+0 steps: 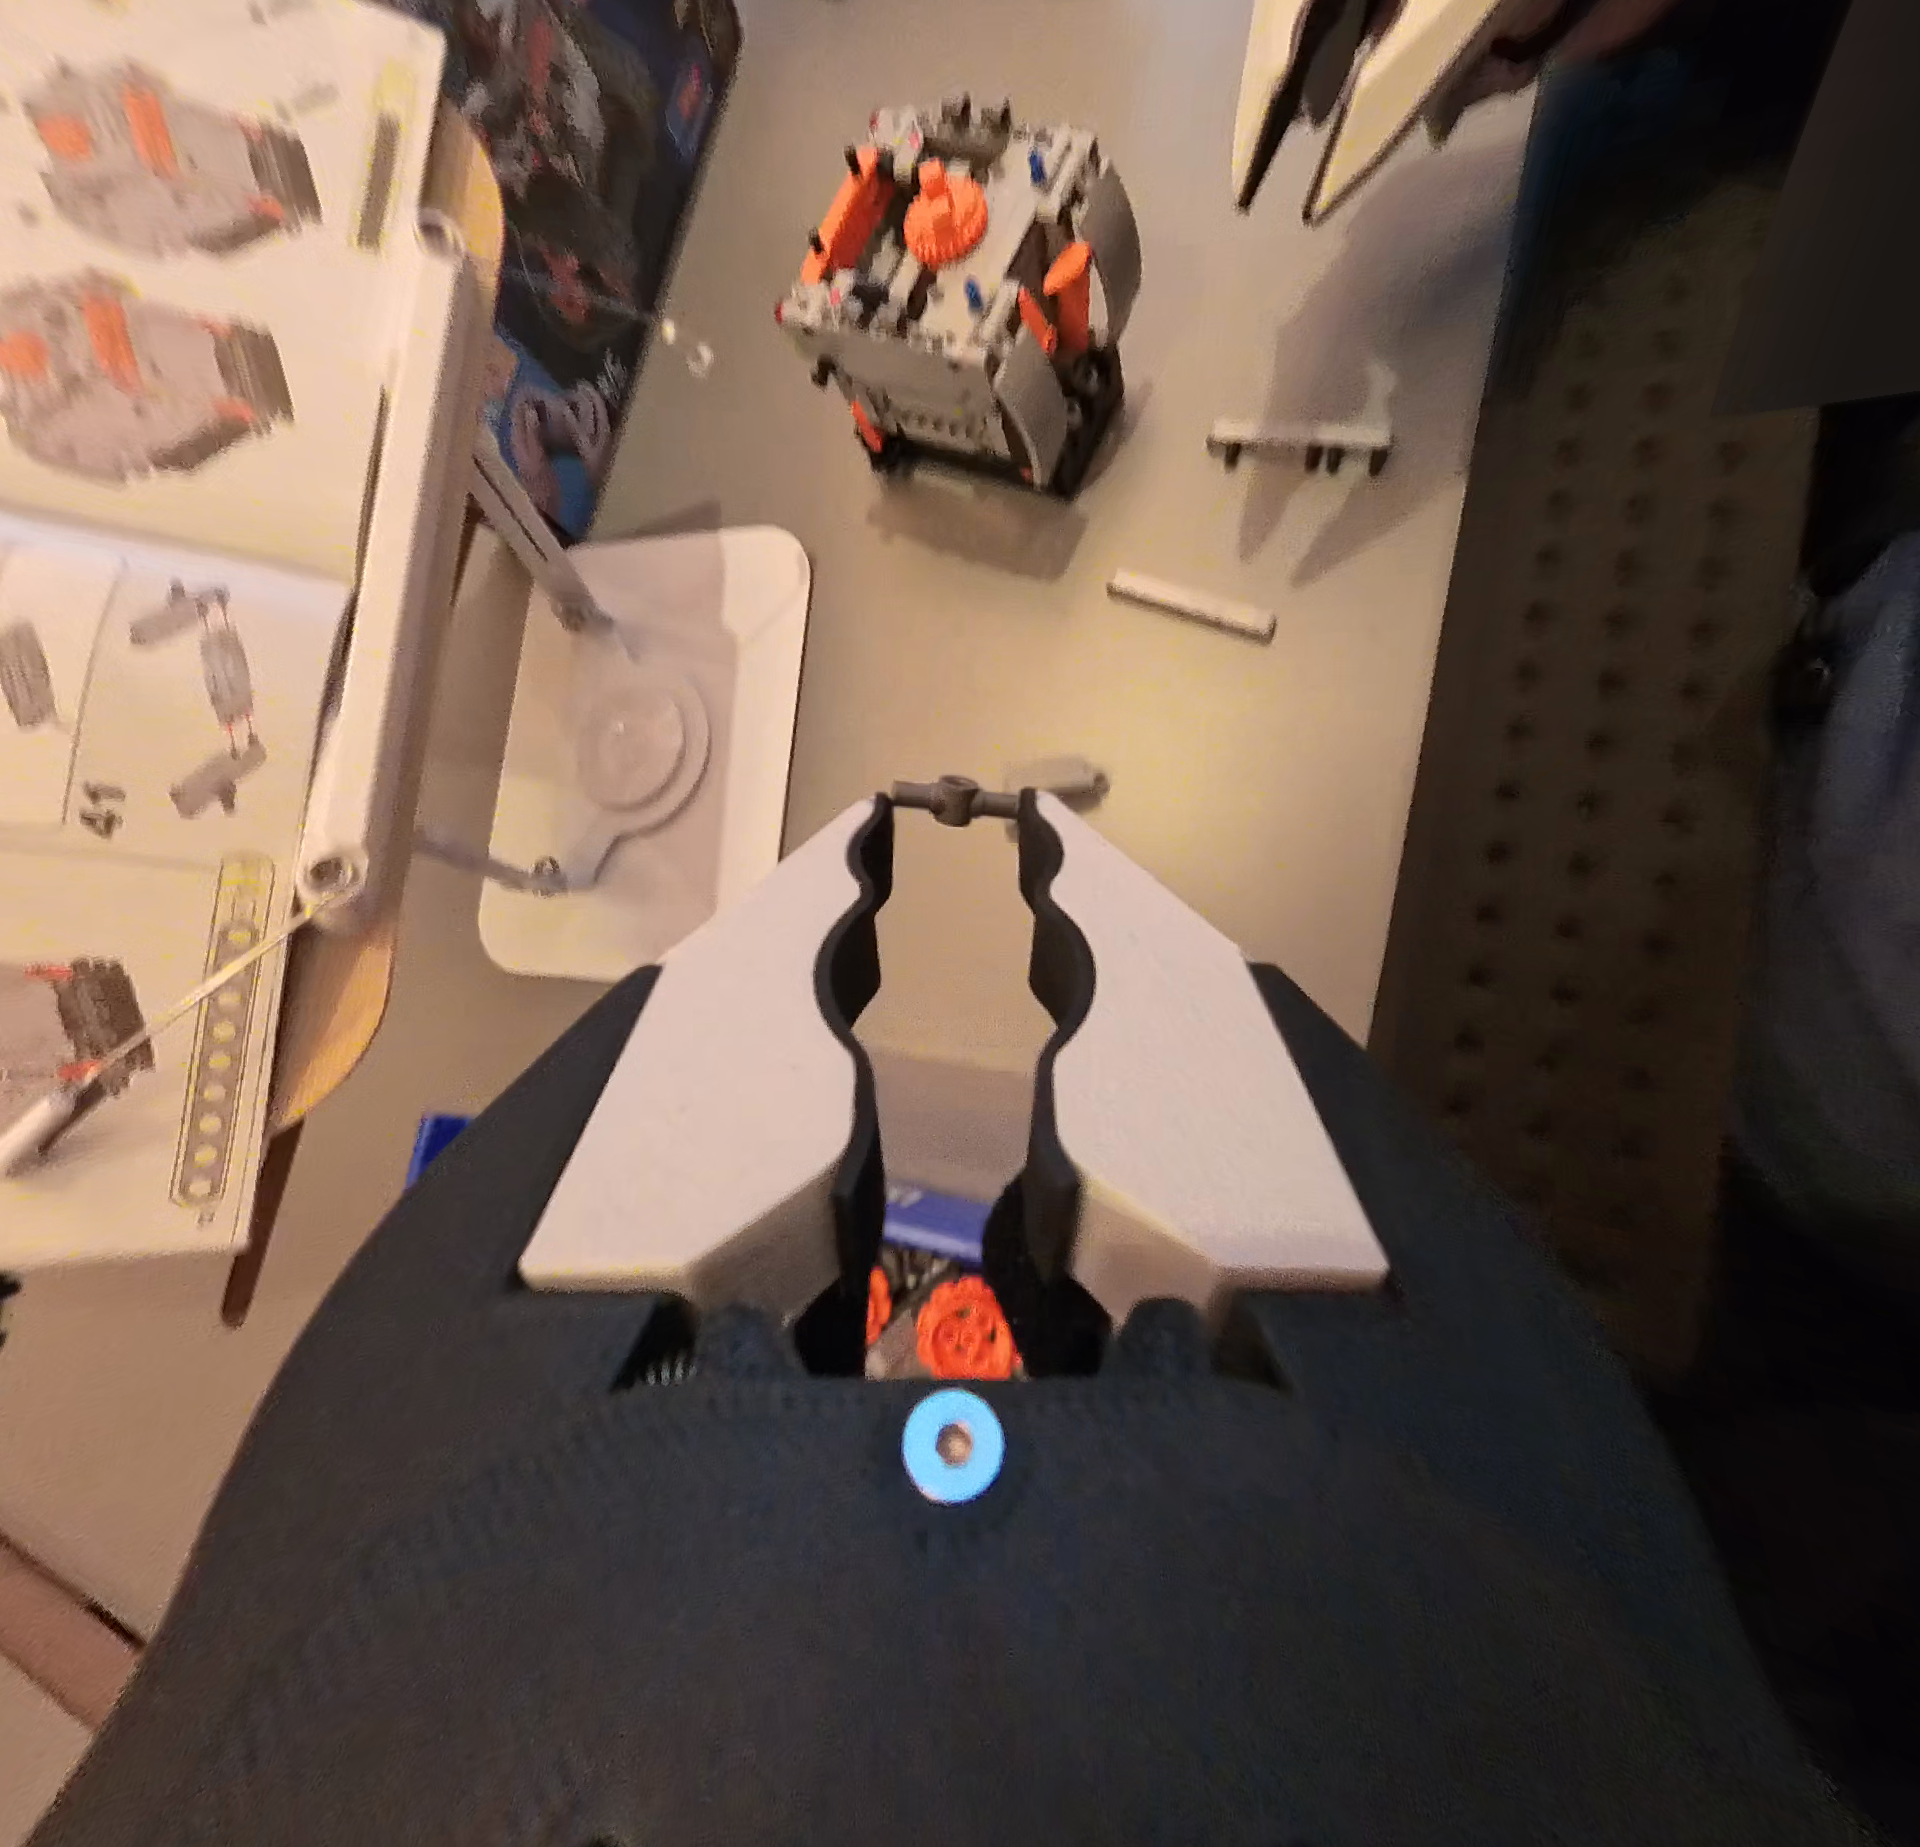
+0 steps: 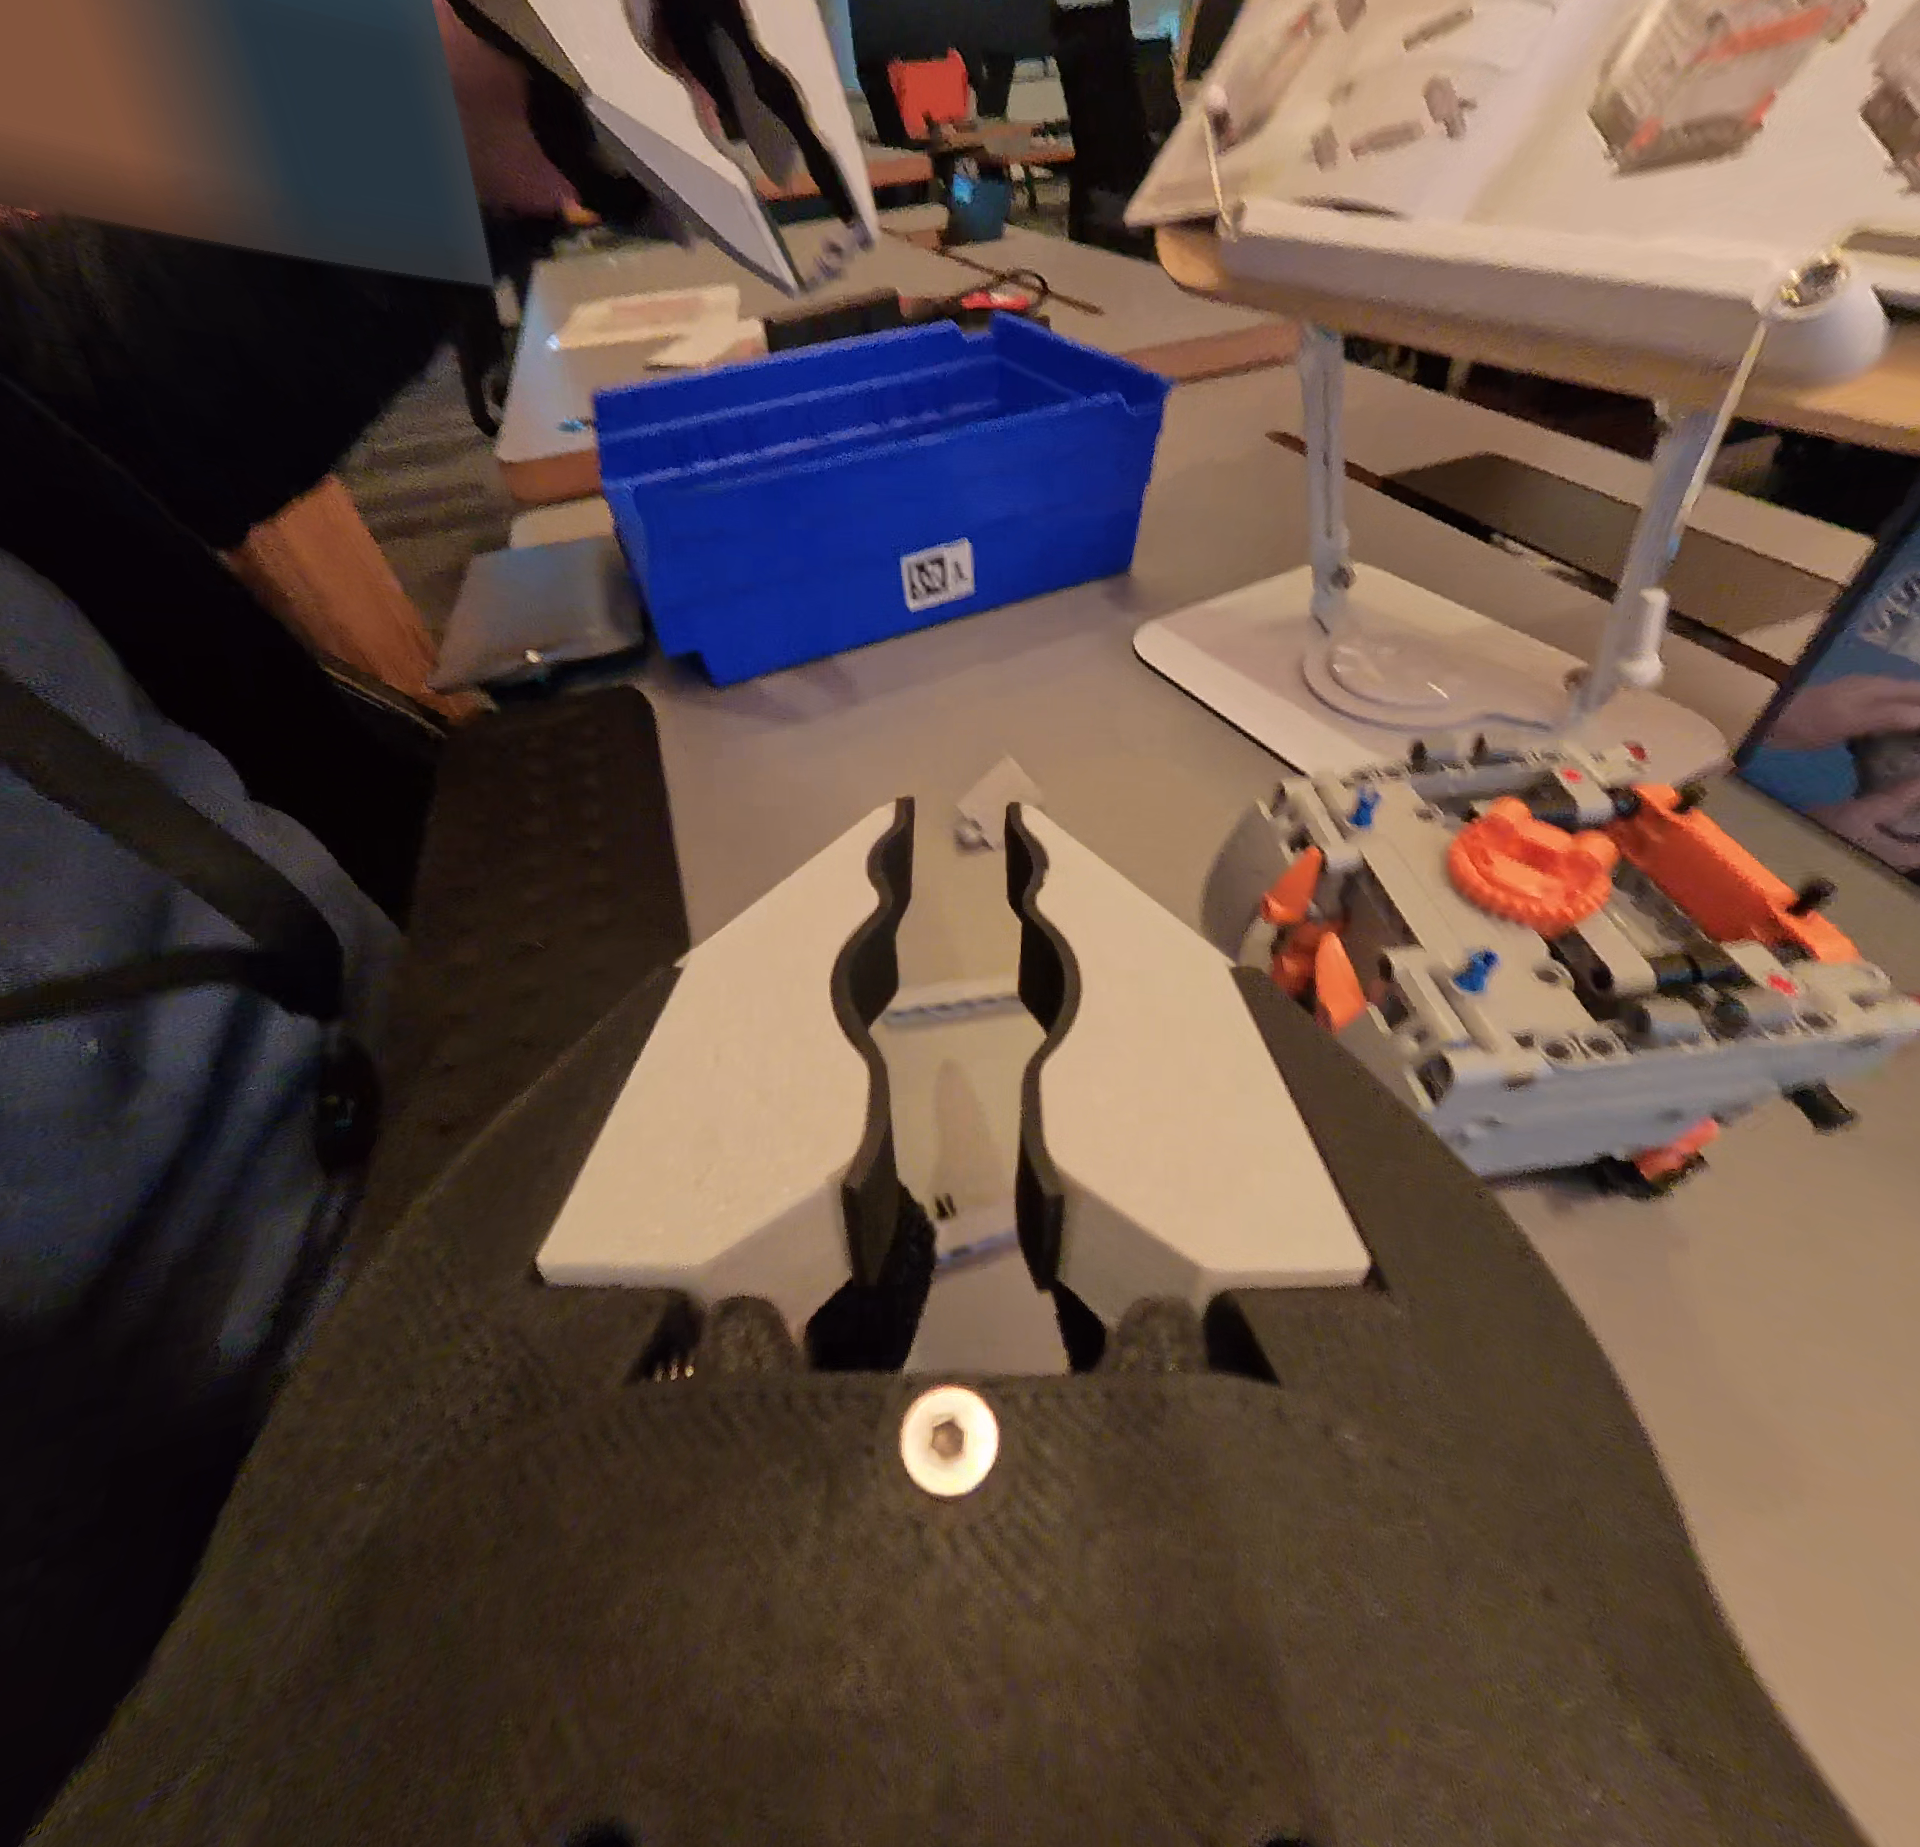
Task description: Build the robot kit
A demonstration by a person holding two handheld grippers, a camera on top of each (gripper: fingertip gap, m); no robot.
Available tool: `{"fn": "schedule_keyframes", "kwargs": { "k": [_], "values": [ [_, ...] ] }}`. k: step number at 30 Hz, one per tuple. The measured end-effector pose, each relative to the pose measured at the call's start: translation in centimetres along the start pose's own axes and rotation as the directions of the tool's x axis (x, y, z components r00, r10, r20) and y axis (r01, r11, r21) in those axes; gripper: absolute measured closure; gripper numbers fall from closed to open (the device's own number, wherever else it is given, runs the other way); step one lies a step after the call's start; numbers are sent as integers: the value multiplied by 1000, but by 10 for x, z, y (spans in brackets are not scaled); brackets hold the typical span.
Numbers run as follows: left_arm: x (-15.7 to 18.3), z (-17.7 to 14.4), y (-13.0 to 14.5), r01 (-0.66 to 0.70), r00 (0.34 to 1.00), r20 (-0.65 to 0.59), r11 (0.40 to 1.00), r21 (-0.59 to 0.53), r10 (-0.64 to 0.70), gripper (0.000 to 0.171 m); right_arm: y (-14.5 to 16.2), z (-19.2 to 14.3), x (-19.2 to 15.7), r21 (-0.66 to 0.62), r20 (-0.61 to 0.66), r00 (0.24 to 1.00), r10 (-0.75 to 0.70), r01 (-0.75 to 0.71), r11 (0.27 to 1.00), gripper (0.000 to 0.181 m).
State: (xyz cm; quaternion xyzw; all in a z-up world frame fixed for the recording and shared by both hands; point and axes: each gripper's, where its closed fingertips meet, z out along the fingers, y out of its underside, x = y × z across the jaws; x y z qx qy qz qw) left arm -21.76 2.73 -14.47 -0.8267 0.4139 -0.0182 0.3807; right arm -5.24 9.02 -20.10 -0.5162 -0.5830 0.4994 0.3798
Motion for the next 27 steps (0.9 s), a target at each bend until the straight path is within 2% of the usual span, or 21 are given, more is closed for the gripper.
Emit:
{"fn": "schedule_keyframes", "kwargs": {
  "k": [3,6,10,14,19,27],
  "values": [
    [11,13,-30,16,1000,20,997,78,-18,150,-16,3,-13,64,50,998,33,-36,997,166],
    [17,28,-46,31,996,77,995,96,-38,150,-29,6,-22,118,101,992,70,-82,990,165],
    [35,53,-68,60,990,113,982,179,-81,150,-36,10,-24,145,116,986,121,-137,980,162],
    [46,78,-77,24,981,183,976,218,-65,150,-38,12,-25,155,122,979,162,-180,971,161],
    [54,91,-94,-60,965,263,954,294,-20,150,-35,15,-19,145,120,962,247,-263,954,160],
    [63,109,-101,-176,946,315,942,287,81,151,-31,14,-13,179,235,876,421,-465,867,161]
  ]
}}
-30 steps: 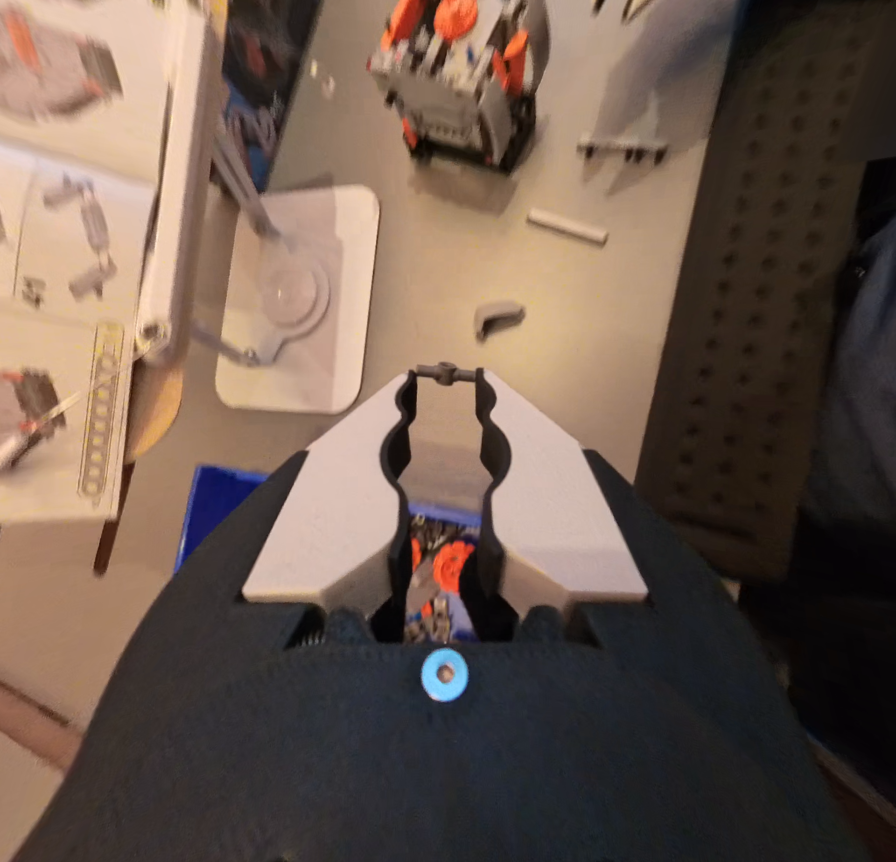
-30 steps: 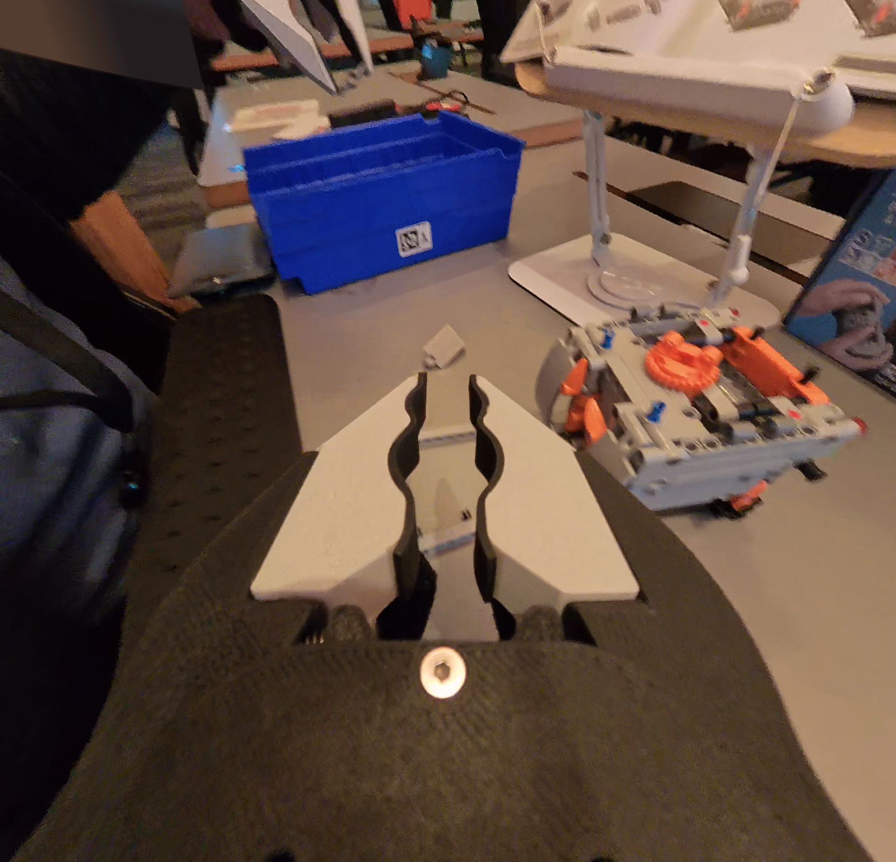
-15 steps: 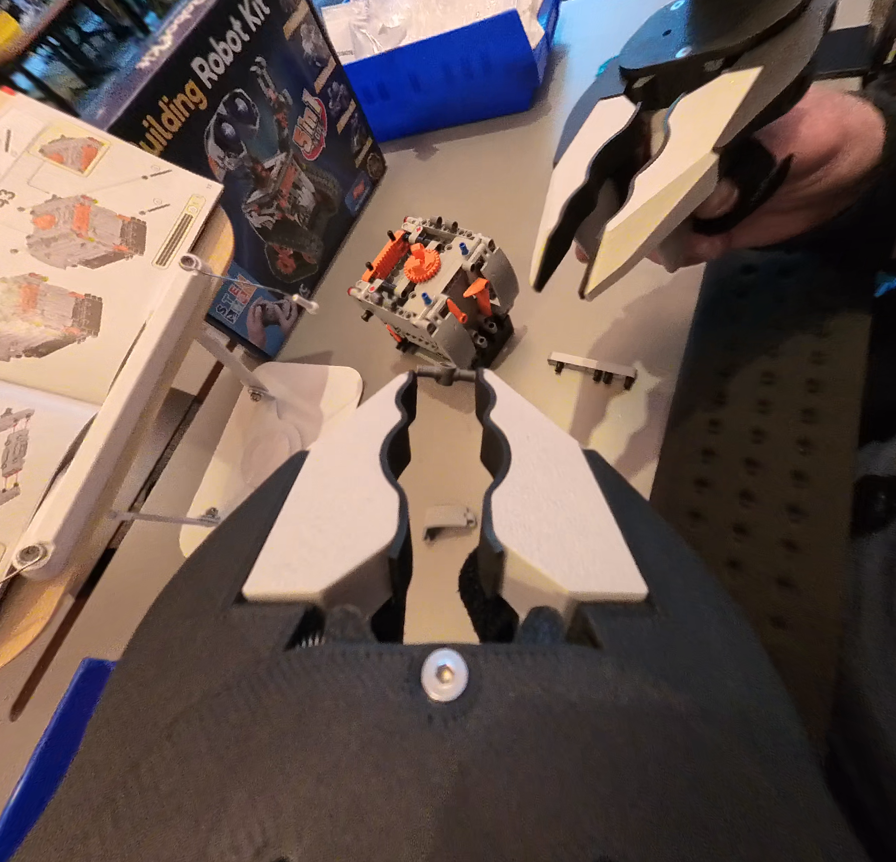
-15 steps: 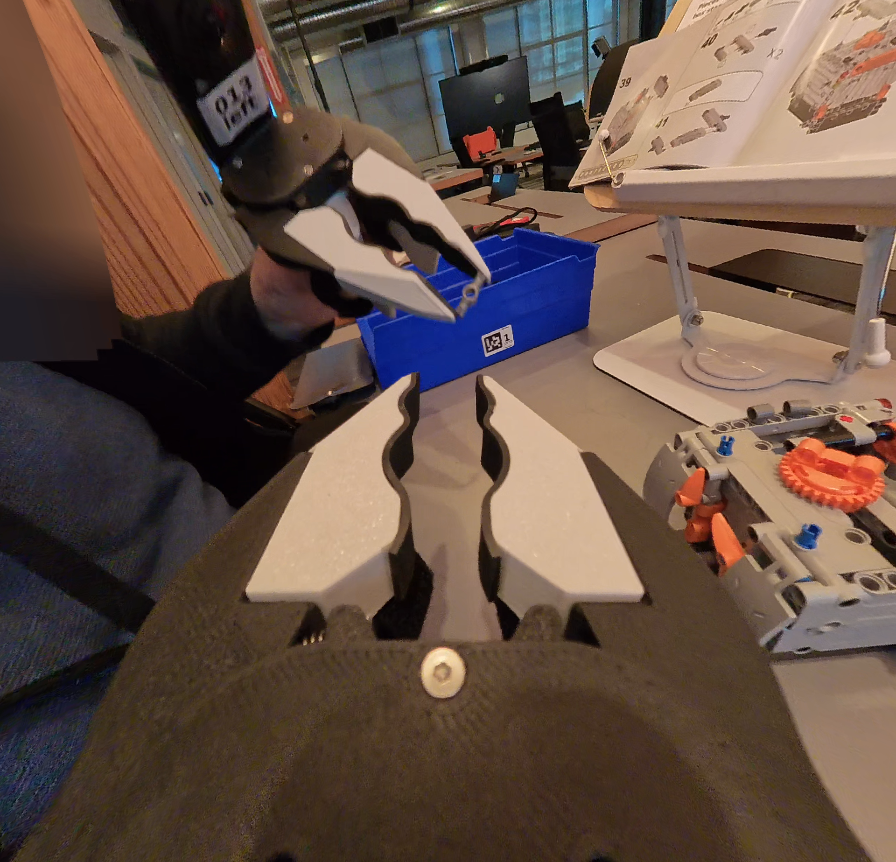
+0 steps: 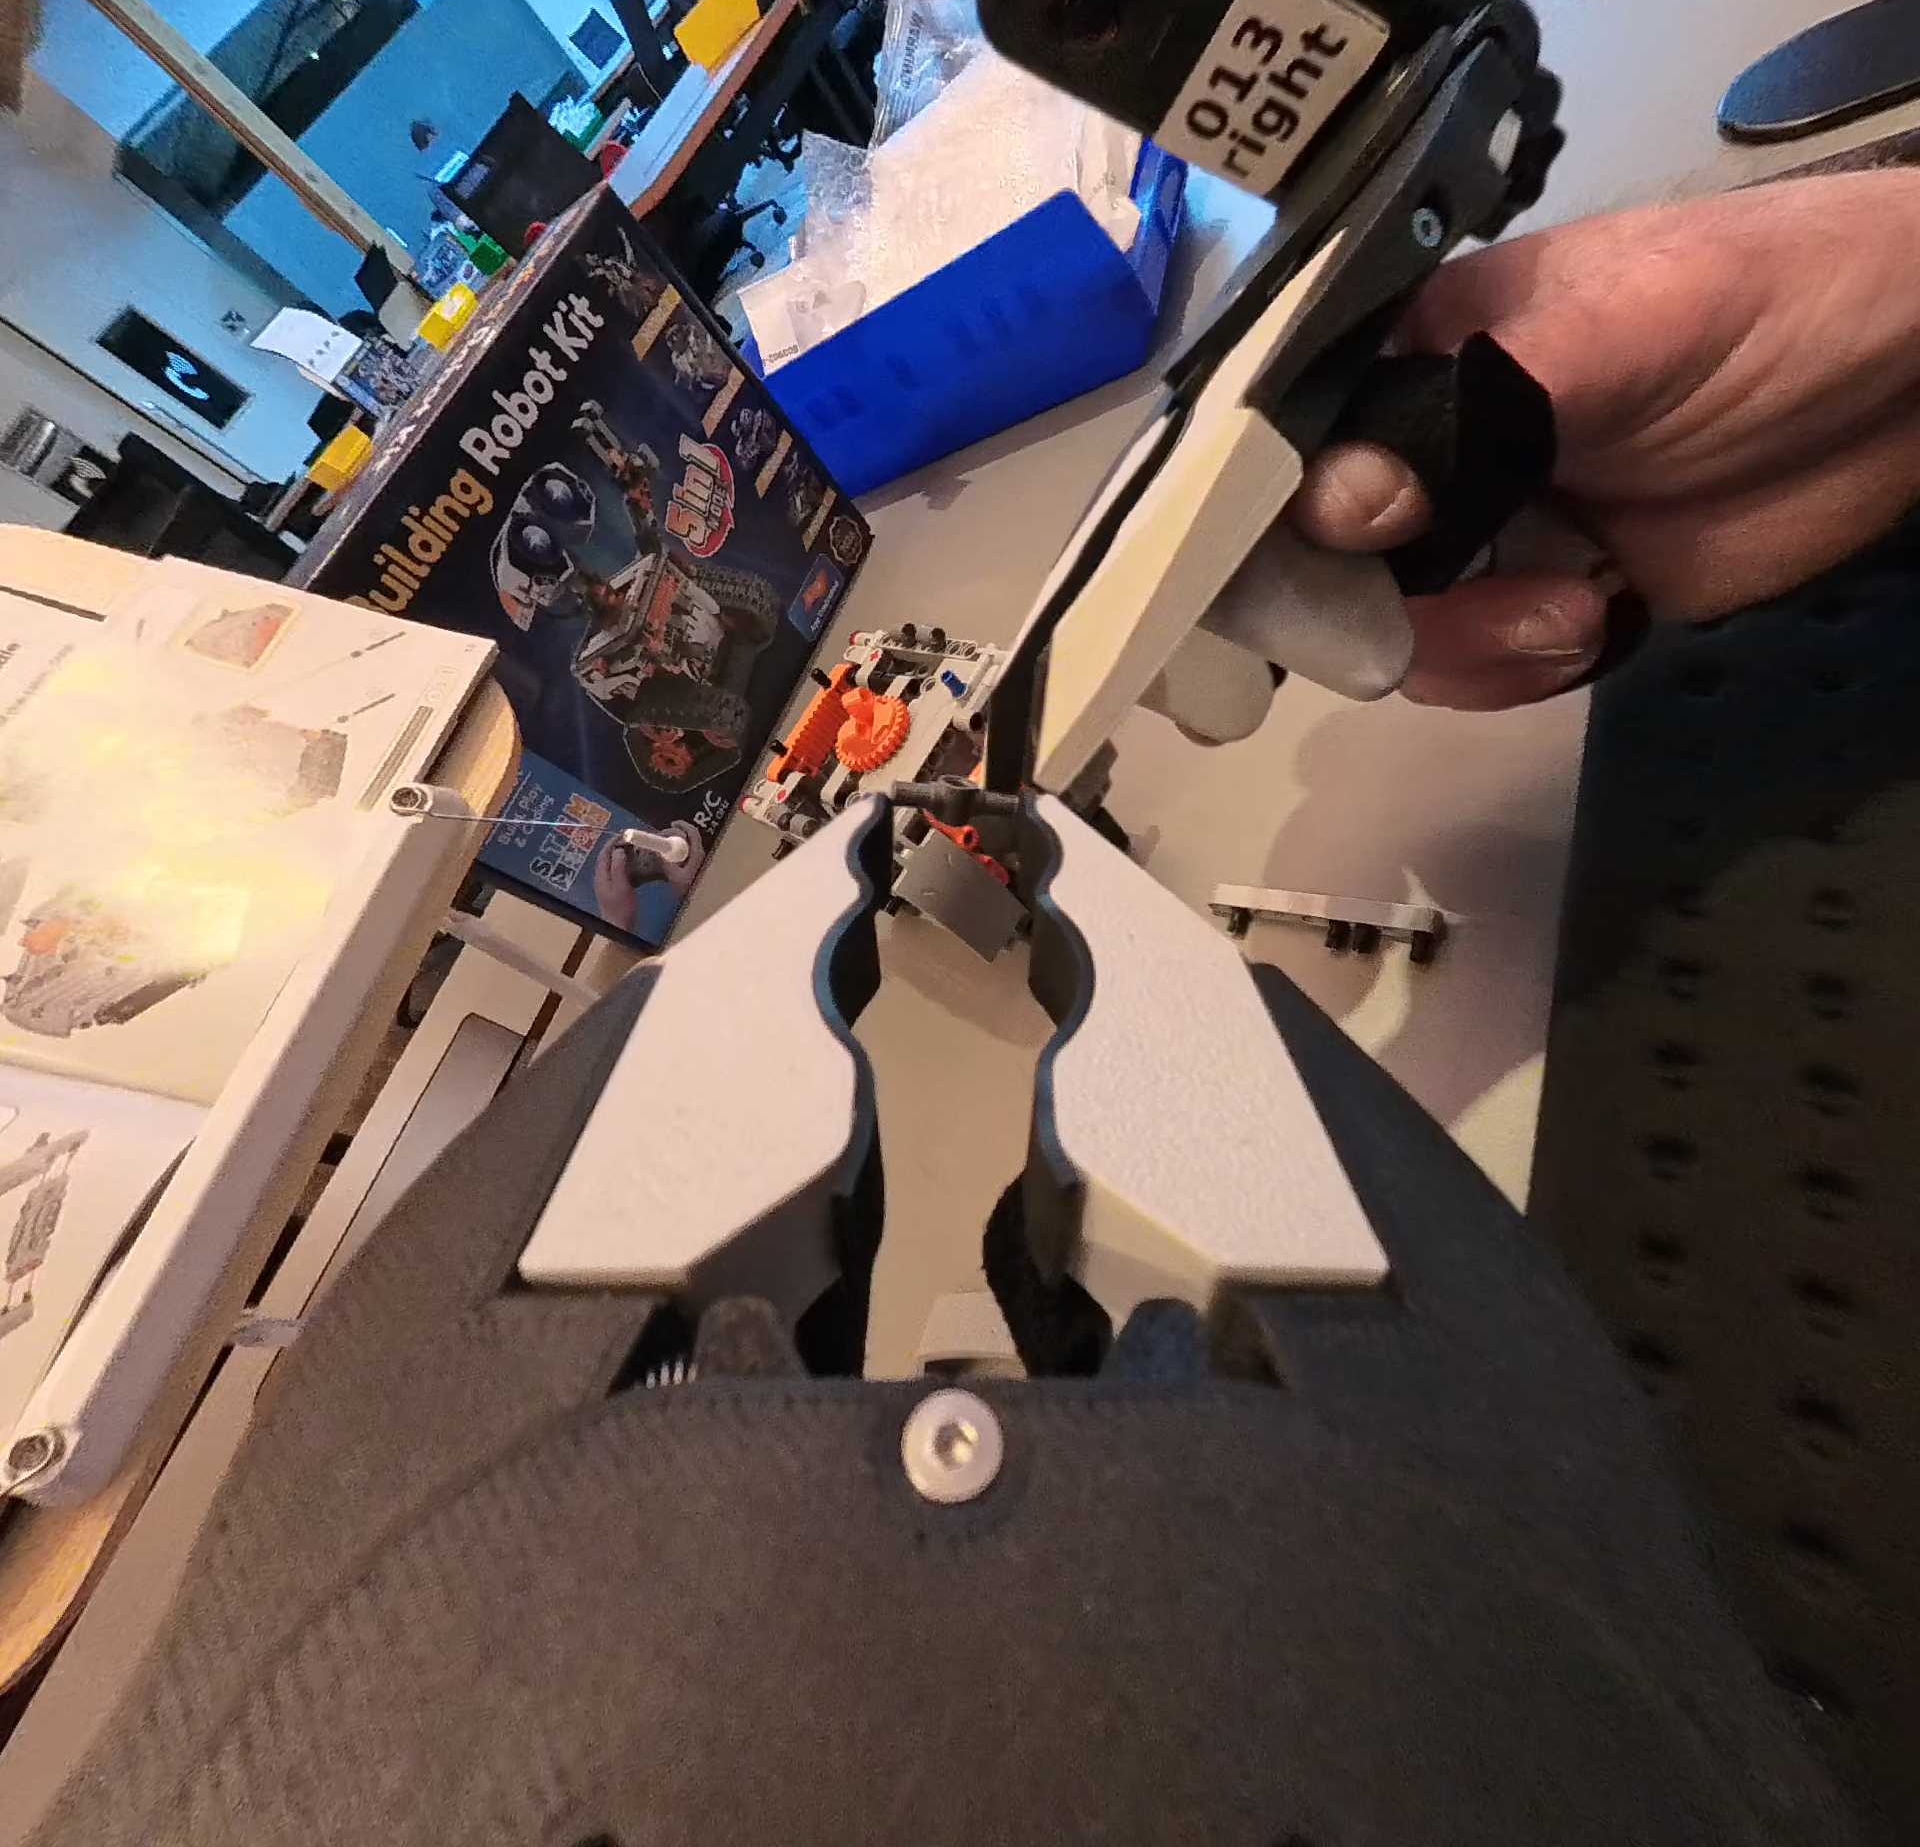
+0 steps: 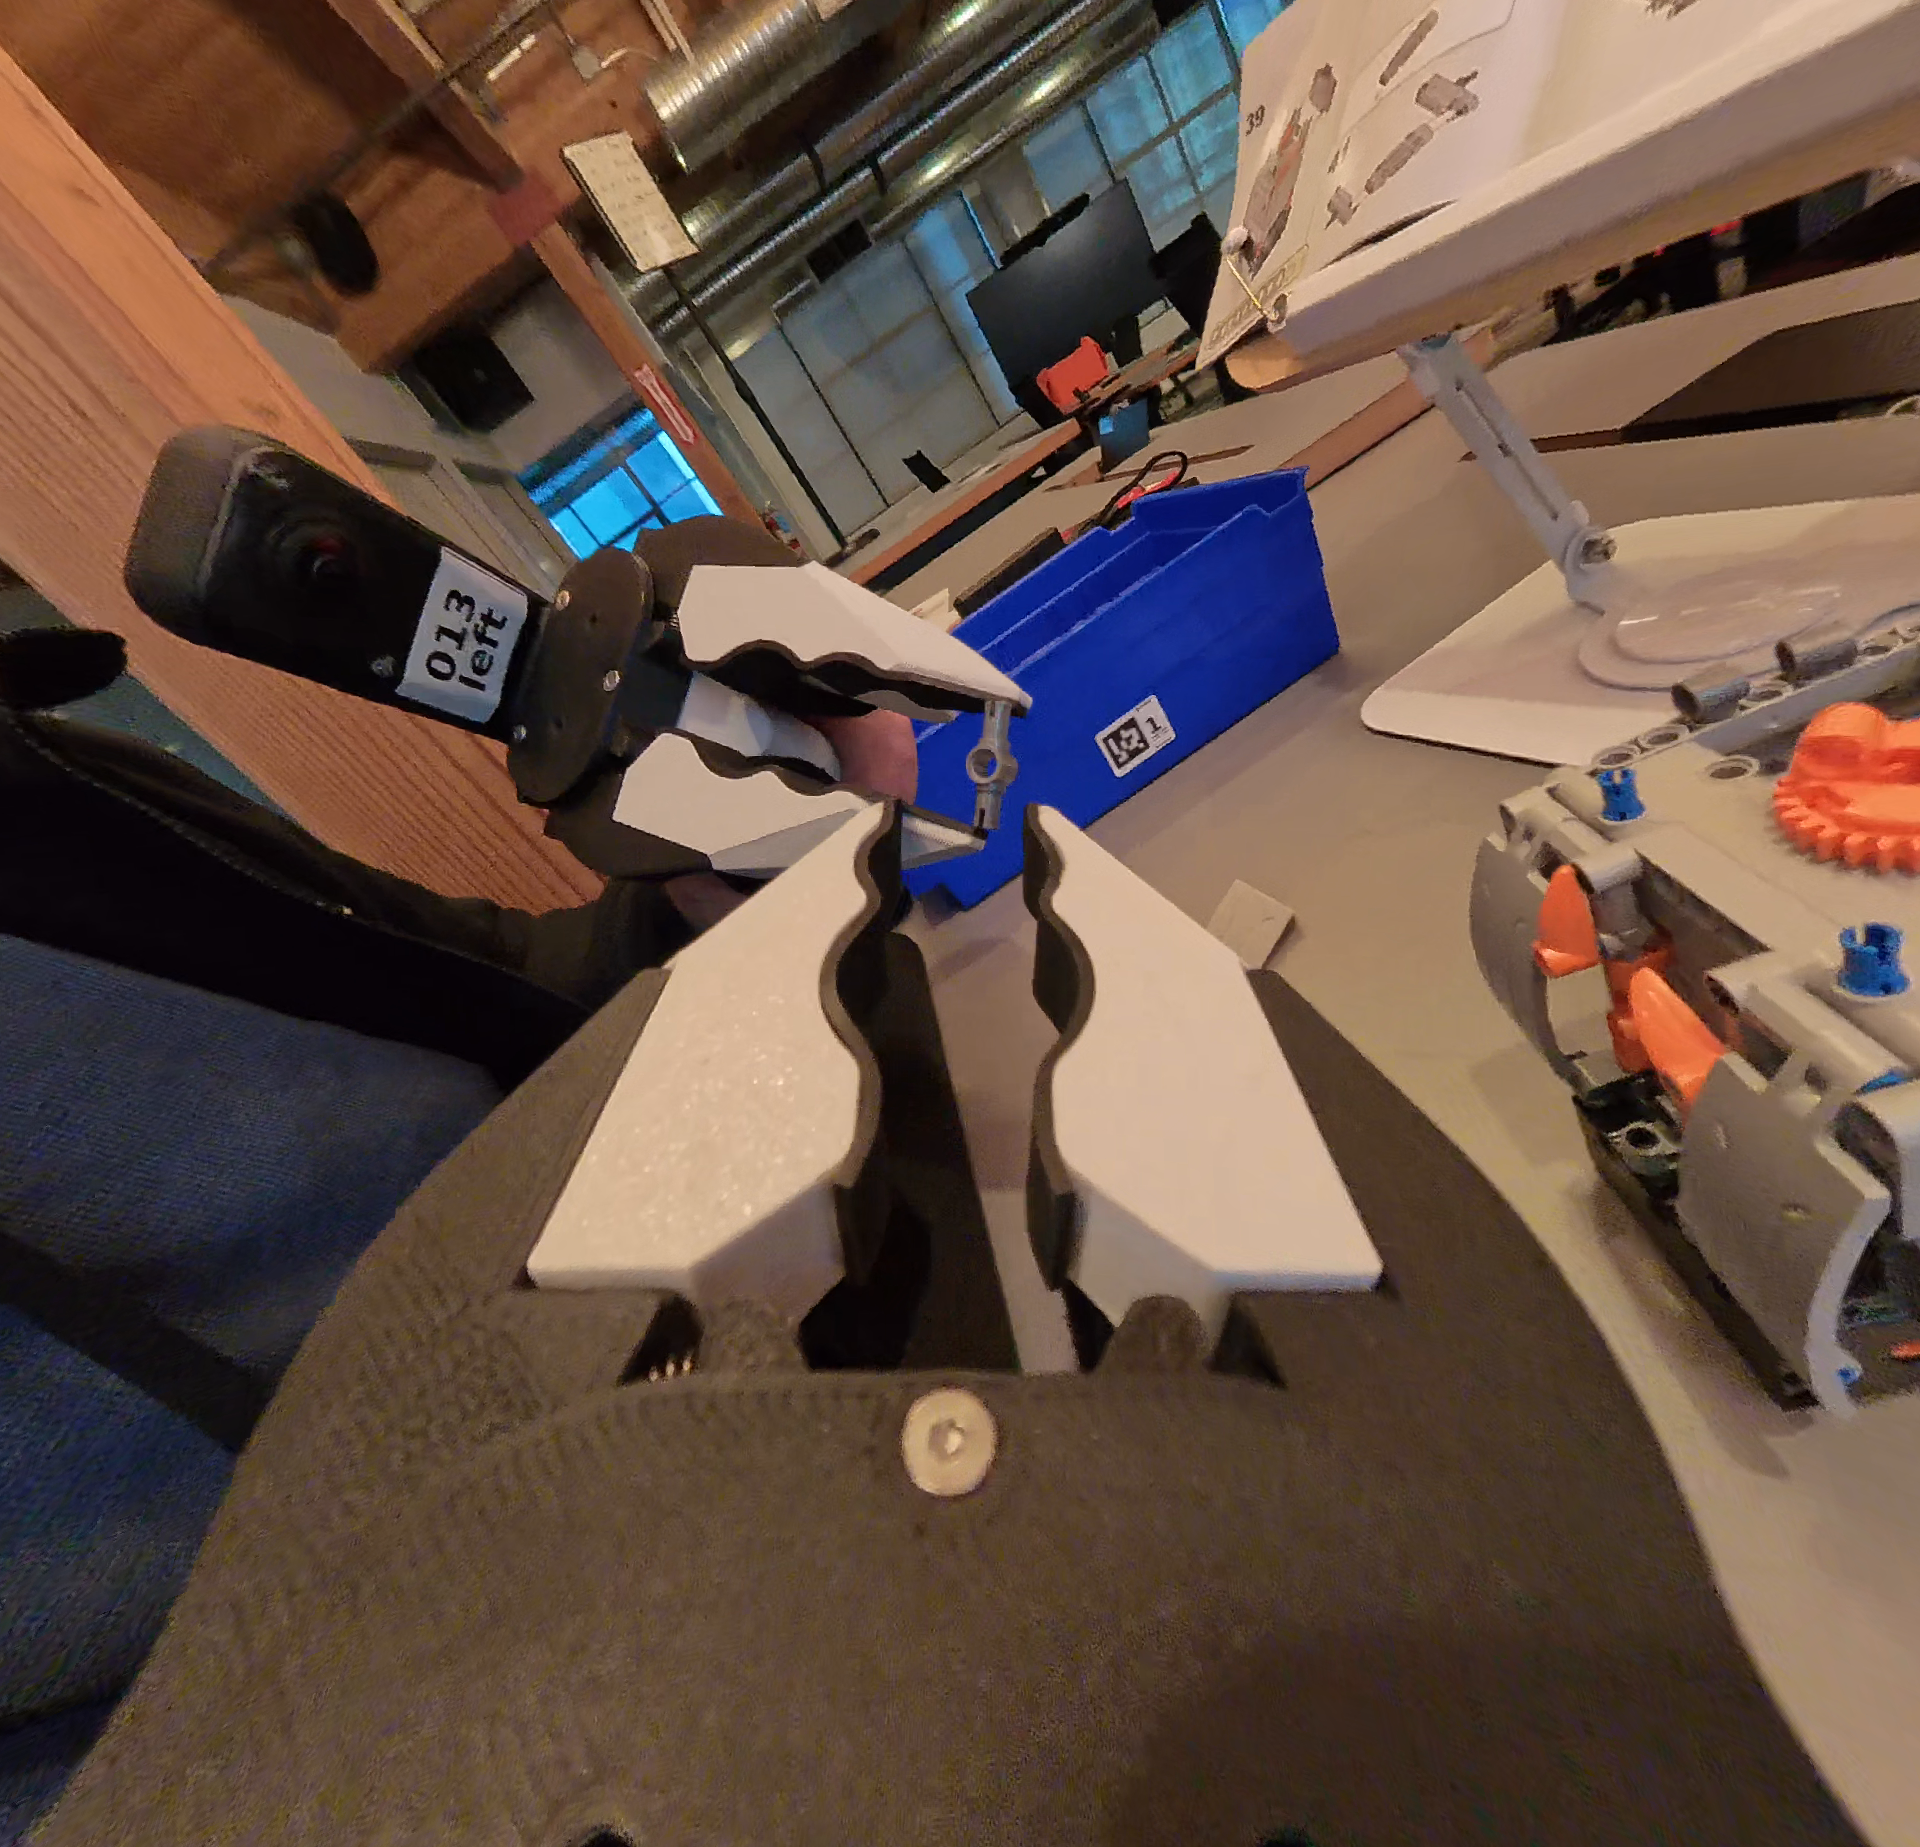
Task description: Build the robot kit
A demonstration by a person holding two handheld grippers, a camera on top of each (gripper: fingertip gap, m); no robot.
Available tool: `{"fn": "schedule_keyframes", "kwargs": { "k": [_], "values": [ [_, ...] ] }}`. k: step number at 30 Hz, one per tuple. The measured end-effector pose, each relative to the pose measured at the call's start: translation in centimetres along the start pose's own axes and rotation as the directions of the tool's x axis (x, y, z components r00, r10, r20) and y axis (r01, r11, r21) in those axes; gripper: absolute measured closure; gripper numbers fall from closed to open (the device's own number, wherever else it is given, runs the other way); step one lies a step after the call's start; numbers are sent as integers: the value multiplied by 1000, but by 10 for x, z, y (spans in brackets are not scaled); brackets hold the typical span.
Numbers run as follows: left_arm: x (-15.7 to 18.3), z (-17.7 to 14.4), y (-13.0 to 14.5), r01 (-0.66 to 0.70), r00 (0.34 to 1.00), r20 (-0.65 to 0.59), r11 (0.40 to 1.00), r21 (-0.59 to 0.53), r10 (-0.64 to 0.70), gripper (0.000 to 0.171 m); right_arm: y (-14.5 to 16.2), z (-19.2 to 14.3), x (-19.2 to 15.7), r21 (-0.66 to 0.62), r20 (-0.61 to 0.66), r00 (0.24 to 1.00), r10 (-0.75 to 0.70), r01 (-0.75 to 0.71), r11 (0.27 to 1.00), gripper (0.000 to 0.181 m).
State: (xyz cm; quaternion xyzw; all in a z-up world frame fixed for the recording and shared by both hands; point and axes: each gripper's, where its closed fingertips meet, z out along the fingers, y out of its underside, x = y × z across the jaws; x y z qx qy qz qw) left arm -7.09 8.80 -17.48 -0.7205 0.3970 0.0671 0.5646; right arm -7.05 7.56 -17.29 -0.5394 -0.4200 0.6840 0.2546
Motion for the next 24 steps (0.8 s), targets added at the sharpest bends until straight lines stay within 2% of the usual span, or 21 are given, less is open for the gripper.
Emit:
{"fn": "schedule_keyframes", "kwargs": {
  "k": [6,10,12,17,24],
  "values": [
    [5,2,0,-16,1000,-18,1000,25,16,151,-3,0,1,34,65,994,87,-89,995,166],
    [10,4,2,-46,999,-16,999,18,46,150,2,5,4,8,67,993,99,-100,995,170],
    [11,5,2,-45,999,-17,999,19,45,150,4,6,6,-6,43,996,81,-80,997,177],
    [12,7,1,-21,1000,-12,999,35,22,150,6,6,8,-29,-4,1000,14,-14,999,177],
    [16,7,6,52,997,-65,997,51,-49,152,12,2,16,-109,-78,994,-82,74,991,177]
  ]
}}
